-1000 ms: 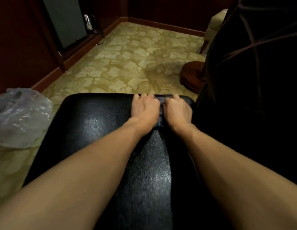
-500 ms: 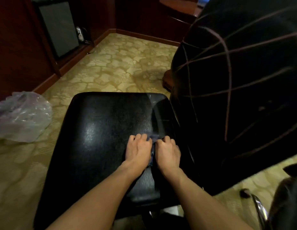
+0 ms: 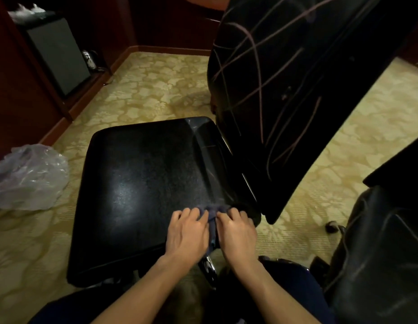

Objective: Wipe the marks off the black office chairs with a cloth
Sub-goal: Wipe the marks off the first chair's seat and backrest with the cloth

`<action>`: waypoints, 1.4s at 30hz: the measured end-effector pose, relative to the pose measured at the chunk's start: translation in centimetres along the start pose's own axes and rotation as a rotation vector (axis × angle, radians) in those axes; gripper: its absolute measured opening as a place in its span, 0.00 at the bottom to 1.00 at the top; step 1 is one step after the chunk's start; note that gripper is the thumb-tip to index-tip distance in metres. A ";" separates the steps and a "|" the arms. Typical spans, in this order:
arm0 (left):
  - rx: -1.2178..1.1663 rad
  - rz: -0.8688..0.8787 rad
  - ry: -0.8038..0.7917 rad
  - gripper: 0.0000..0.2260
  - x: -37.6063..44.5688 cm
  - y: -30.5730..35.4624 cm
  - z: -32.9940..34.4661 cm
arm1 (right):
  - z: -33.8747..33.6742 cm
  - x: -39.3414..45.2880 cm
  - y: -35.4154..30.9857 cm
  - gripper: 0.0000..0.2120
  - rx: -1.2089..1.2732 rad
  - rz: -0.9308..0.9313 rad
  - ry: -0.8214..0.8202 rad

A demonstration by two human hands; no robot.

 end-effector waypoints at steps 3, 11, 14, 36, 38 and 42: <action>0.004 0.036 0.065 0.14 -0.9 0.8 0.8 | 0.4 -0.8 1.1 0.11 0.101 0.033 0.028; -0.053 0.012 0.150 0.12 2.3 1.8 1.6 | 1.7 0.6 2.5 0.07 0.337 0.258 0.052; -0.022 0.026 0.052 0.14 6.2 3.5 2.3 | 2.0 2.3 4.7 0.11 0.343 0.383 -0.004; -0.021 0.134 0.024 0.18 3.6 2.0 1.5 | 1.0 0.9 2.4 0.07 0.287 0.297 -0.015; -0.006 0.142 0.004 0.18 5.9 4.4 2.7 | 1.0 1.3 4.7 0.11 0.308 0.421 -0.080; -0.070 0.091 -0.072 0.13 8.4 8.1 4.0 | 1.2 1.6 7.2 0.15 0.305 0.538 -0.163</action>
Point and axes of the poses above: each hand's wrist, its own x-axis towards the middle knuckle, its own z-axis out of the palm, y = z × x, the point moved 4 cm from there along x, towards the middle knuckle, and after that the axes turned 14 degrees about -x, right-handed, at the moved point
